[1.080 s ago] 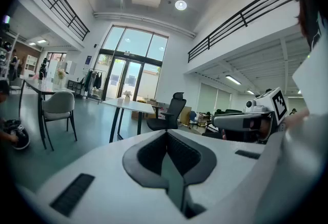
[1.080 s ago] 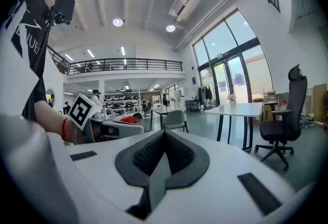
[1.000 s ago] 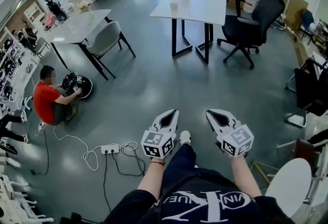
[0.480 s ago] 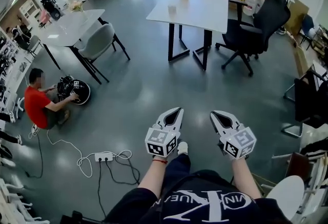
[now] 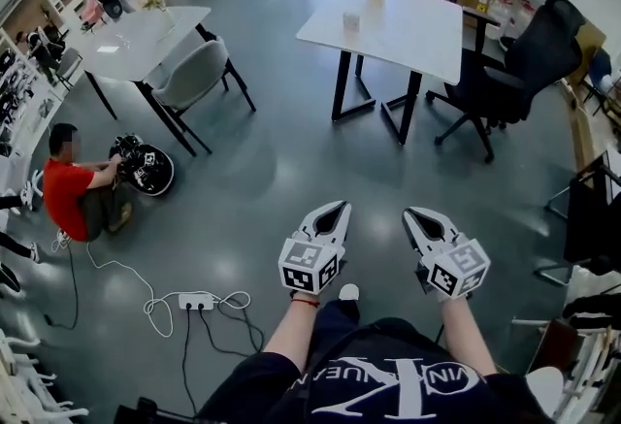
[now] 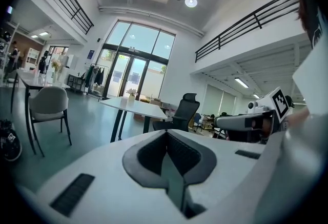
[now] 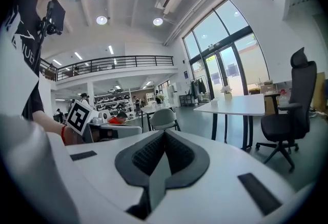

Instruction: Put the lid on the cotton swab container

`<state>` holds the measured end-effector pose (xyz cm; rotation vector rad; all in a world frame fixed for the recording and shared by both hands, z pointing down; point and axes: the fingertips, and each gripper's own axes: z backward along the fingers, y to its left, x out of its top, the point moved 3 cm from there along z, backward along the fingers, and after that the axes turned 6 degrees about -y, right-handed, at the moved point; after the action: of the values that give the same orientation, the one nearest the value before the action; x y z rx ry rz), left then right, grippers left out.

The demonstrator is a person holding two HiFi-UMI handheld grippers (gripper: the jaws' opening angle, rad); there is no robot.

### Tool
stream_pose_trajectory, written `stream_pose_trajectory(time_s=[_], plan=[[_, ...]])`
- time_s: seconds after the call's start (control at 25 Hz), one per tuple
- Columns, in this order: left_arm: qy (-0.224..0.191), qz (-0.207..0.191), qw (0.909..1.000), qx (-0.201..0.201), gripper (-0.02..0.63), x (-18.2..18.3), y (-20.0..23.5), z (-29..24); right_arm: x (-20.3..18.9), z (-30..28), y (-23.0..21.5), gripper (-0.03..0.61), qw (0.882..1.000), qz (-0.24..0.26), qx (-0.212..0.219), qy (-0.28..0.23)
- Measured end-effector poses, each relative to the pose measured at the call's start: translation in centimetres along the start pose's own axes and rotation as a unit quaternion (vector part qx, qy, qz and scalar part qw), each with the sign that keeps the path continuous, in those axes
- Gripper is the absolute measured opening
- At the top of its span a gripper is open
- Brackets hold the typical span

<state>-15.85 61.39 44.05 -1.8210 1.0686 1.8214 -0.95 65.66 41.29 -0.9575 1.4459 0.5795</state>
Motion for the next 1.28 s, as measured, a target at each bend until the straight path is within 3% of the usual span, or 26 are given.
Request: stream_pose_trajectory(time_s=[0.32, 0.8, 1.04, 1.28], plan=[[-0.001, -0.012, 0.9999, -0.006, 0.008, 0.8, 4.0, -2.5, 0.8, -4.2, -2.8, 0.003, 0.999, -0.024, -0.022, -0.002], [0.009, 0.003, 0.9993, 0.036, 0.008, -0.2, 8.0, -4.7, 0.0, -8.7, -6.8, 0.003, 0.999, -0.05, -0.008, 0.004], [0.012, -0.007, 0.9982, 0.058, 0.008, 1.9, 10.5, -10.9, 1.8, -13.7, -11.6, 0.003, 0.998, -0.046, 0.031, 0.002], [0.03, -0.018, 0.9983, 0.048, 0.008, 3.4, 11.8, -19.3, 3.1, -17.2, -17.5, 0.003, 0.997, -0.053, 0.059, 0.008]])
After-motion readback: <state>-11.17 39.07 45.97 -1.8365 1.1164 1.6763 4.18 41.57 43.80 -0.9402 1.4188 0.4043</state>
